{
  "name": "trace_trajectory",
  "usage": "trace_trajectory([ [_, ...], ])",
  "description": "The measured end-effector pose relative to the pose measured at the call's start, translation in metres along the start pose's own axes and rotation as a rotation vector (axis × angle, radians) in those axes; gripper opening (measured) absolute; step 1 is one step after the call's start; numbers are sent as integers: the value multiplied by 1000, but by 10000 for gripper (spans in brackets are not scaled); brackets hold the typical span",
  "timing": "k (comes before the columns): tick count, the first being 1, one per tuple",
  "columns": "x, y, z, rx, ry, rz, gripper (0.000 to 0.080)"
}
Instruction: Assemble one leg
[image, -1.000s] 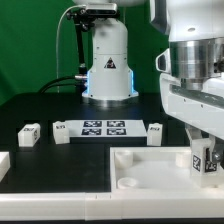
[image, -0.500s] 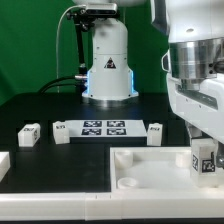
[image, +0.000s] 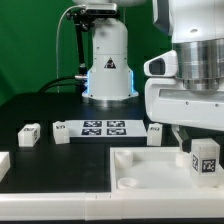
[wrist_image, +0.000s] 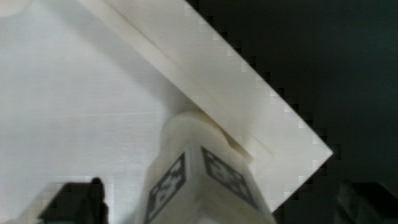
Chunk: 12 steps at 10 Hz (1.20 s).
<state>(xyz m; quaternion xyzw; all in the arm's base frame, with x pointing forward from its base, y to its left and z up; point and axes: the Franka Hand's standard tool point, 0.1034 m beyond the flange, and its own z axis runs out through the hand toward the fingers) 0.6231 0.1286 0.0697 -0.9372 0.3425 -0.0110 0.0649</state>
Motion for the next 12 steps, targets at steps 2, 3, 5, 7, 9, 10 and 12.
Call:
trace_trajectory([
  [2,0,0,0,-5,2,-224,649],
  [3,0,-1,0,-14,6,-345,649],
  [5,3,0,-2,-32,14,-601,649],
  [7,4,1,-2,-36,14,-718,649],
  [9,4,1,-2,-36,14,-718,636],
  [10,4,1,-2,-36,14,-718,467],
  [12,7,4,-1,-41,16,-713,295],
])
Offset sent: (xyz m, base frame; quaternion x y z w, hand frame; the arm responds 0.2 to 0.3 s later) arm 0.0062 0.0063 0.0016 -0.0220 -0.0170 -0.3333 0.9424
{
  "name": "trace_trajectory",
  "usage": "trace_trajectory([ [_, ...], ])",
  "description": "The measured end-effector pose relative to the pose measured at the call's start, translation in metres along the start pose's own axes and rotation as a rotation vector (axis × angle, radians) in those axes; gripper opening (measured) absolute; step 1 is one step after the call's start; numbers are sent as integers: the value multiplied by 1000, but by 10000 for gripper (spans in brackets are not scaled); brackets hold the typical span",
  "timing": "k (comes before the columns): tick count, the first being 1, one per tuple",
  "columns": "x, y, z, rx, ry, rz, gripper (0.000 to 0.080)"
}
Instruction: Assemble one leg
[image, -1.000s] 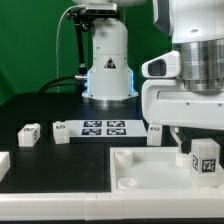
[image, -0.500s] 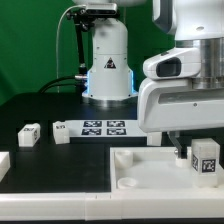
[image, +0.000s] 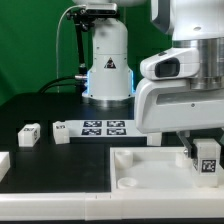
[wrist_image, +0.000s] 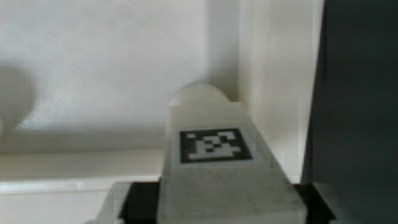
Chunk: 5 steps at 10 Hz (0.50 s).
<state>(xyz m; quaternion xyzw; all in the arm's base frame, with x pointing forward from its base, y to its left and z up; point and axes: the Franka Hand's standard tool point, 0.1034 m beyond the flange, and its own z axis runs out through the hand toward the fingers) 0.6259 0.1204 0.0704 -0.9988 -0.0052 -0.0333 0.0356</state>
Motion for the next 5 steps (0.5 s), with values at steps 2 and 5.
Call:
trace_trajectory([
  [2,0,0,0,0,0,47,295],
  [5,-1,6,0,8,11,342,295],
])
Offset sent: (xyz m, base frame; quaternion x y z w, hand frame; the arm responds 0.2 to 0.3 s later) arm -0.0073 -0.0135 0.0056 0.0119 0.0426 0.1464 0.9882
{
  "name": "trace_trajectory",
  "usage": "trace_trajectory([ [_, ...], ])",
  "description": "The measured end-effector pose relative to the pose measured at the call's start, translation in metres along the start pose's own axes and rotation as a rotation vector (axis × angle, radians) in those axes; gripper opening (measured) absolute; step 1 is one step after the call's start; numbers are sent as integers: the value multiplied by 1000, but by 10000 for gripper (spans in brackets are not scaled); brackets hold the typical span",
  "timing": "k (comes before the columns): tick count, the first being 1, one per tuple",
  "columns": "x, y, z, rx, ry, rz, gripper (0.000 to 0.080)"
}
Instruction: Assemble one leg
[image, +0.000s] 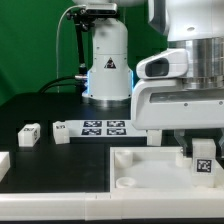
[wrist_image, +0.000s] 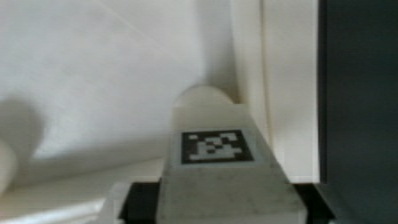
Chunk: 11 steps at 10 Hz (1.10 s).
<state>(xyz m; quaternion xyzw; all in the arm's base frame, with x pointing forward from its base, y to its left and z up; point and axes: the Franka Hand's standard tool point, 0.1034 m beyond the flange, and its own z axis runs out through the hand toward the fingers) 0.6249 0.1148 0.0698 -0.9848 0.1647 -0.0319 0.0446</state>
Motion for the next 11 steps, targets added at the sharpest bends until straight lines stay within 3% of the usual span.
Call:
trace_trajectory([
  [3,3,11,-1,-30,4,269,301],
  [7,5,36,-4,-121,58,614,322],
  [10,6,42,-4,-132,66,641,323],
  [11,6,42,-4,-132,66,640,474],
])
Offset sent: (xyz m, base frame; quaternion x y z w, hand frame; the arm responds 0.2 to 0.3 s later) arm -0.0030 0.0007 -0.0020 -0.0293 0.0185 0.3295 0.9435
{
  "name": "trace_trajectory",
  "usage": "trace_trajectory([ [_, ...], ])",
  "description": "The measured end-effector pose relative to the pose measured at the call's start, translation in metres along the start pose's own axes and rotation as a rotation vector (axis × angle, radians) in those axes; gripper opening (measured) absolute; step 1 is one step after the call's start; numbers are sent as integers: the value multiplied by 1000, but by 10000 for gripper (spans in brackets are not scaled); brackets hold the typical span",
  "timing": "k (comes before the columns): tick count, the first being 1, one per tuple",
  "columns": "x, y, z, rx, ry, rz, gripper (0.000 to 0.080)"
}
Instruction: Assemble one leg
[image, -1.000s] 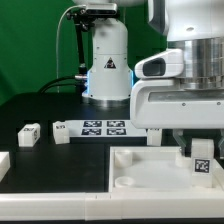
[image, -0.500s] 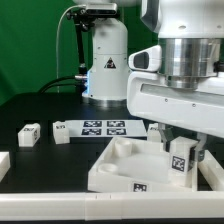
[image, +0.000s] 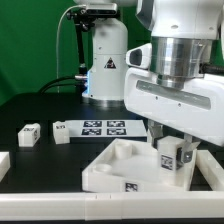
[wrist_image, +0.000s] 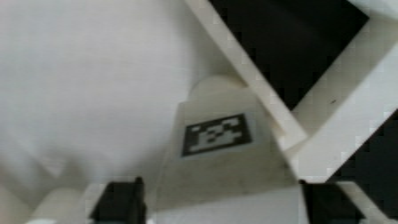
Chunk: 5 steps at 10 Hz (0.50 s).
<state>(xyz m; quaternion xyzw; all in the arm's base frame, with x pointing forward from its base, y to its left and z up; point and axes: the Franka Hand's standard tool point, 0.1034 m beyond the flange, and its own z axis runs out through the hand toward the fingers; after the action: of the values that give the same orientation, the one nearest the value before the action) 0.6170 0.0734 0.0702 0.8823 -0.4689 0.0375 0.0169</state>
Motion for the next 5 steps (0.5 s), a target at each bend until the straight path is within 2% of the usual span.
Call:
trace_trajectory([
  [1,0,0,0,0,0,0,589],
  [2,0,0,0,0,0,0,589],
  [3,0,0,0,0,0,0,639],
  [5,0,0,0,0,0,0,646],
])
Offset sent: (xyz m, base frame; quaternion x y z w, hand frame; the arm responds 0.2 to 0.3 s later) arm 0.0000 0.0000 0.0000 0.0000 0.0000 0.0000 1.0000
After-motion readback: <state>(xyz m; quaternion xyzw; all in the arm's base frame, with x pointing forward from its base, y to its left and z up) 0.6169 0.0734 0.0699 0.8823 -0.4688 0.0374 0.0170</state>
